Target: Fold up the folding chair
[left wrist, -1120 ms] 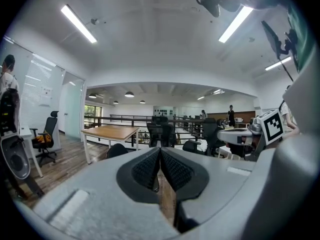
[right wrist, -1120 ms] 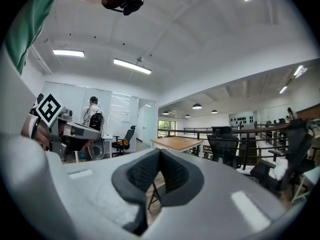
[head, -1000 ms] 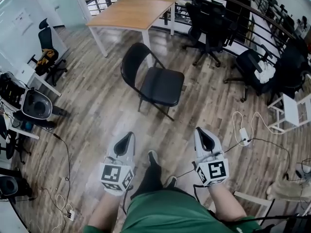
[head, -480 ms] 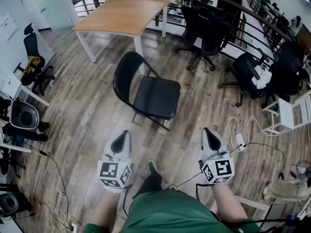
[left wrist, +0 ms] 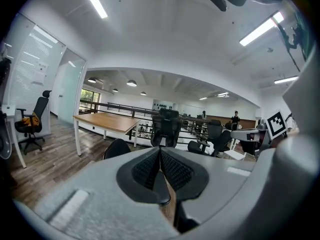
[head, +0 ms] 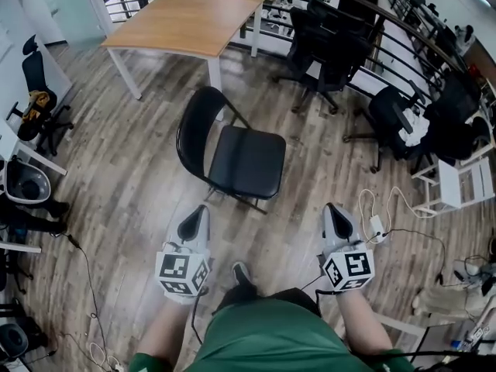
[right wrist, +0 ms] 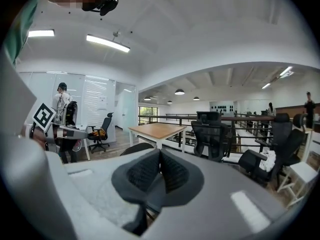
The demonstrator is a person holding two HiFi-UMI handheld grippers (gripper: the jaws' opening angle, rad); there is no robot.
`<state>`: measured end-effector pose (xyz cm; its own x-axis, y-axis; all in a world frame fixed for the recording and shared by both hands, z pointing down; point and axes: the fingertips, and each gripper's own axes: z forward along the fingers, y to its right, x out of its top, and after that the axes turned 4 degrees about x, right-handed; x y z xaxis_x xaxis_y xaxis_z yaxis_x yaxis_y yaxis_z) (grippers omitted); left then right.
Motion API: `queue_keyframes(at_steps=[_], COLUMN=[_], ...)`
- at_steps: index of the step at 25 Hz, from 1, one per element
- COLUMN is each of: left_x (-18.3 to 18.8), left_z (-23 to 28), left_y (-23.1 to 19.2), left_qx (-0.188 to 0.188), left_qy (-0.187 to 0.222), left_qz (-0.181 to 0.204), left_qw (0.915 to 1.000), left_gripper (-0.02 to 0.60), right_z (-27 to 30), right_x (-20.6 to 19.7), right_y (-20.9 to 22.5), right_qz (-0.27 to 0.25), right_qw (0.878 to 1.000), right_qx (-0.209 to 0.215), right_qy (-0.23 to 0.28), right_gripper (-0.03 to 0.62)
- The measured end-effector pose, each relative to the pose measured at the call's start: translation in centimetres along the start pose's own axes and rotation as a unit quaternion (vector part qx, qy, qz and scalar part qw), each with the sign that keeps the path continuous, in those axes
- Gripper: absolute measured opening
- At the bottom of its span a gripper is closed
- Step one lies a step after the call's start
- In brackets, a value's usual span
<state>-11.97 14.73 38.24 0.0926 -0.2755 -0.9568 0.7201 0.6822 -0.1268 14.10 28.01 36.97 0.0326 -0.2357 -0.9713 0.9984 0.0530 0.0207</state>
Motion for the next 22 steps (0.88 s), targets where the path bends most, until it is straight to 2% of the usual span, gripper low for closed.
queue_keyframes(at_steps=[9, 14, 18, 22], left_x=[-1.8, -1.9, -2.5, -2.4], left_z=[2.3, 5.4, 8.4, 12.0], left_y=[-2.9, -3.4, -4.0, -4.7], left_qx=[0.019, 0.043, 0.089, 0.150], left_qy=[-0.017, -0.027, -0.036, -0.050], left_qz=[-0.022, -0.021, -0.026, -0.043], left_qw=[0.9994, 0.9985, 0.9951, 0.9865], left_gripper=[0.014, 0.014, 0.014, 0.014], right_z=[4.1, 8.5, 13.8, 20.4], right_x=[-1.2, -1.9, -3.6, -4.7], right_y=[0.5, 2.6, 5.3, 9.3], right_qz=[0.004, 0.022, 0.039, 0.067], right_qw=[1.000, 0.998, 0.994, 0.986], right_qx=[0.014, 0.044, 0.087, 0.134], right_qy=[-0.024, -0.033, -0.051, -0.075], right_gripper=[0.003, 0.003, 0.003, 0.003])
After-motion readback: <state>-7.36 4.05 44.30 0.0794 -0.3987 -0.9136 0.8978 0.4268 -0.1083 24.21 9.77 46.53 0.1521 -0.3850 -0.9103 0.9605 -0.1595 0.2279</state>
